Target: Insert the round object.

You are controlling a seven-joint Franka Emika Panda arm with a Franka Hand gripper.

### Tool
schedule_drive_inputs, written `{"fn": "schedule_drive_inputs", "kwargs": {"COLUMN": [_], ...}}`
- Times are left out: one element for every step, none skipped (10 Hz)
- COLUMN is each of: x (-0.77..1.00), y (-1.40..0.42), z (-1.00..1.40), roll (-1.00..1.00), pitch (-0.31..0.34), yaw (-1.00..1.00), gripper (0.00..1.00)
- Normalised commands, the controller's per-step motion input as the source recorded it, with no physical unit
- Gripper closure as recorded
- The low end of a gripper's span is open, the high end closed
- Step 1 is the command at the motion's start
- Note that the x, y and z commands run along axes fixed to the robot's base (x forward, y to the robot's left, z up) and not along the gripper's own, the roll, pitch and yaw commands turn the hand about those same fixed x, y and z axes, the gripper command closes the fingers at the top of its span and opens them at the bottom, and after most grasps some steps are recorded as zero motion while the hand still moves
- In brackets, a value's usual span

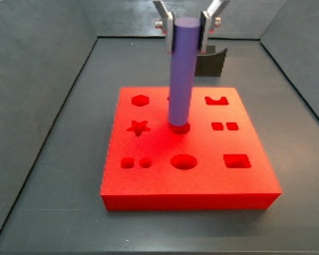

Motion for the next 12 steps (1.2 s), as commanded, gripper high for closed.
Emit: {"fn": "schedule_drive_inputs", "kwargs": {"x": [0.27, 0.16, 0.00, -0.11, -0.28, -0.29, 0.00, 0.00, 0.09, 0.21, 0.35, 0.31], "y": [-0.06, -0.08, -0.11, -0.15, -0.10, -0.05, -0.05, 0.00, 0.00, -0.03, -0.07, 0.00], "z": [-0.20, -0.22, -0.21, -0.16, -0.13, -0.12, -0.18, -0.32, -0.37, -0.45, -0.59, -0.74], "roll": [0.00, 0.00, 0.00, 0.00, 0.00, 0.00, -0.03, -0.02, 0.05, 0.13, 0.15, 0.06], "pitch": [0.000, 0.000, 0.000, 0.000, 0.000, 0.000, -0.023, -0.069, -0.073, -0.031, 0.004, 0.000], "yaw": [0.00, 0.00, -0.01, -0.08, -0.15, -0.16, 0.00, 0.00, 0.00, 0.00, 0.00, 0.00], "gripper": [1.00, 1.00, 1.00, 1.00, 1.00, 1.00, 1.00, 1.00, 1.00, 1.00, 1.00, 1.00]}}
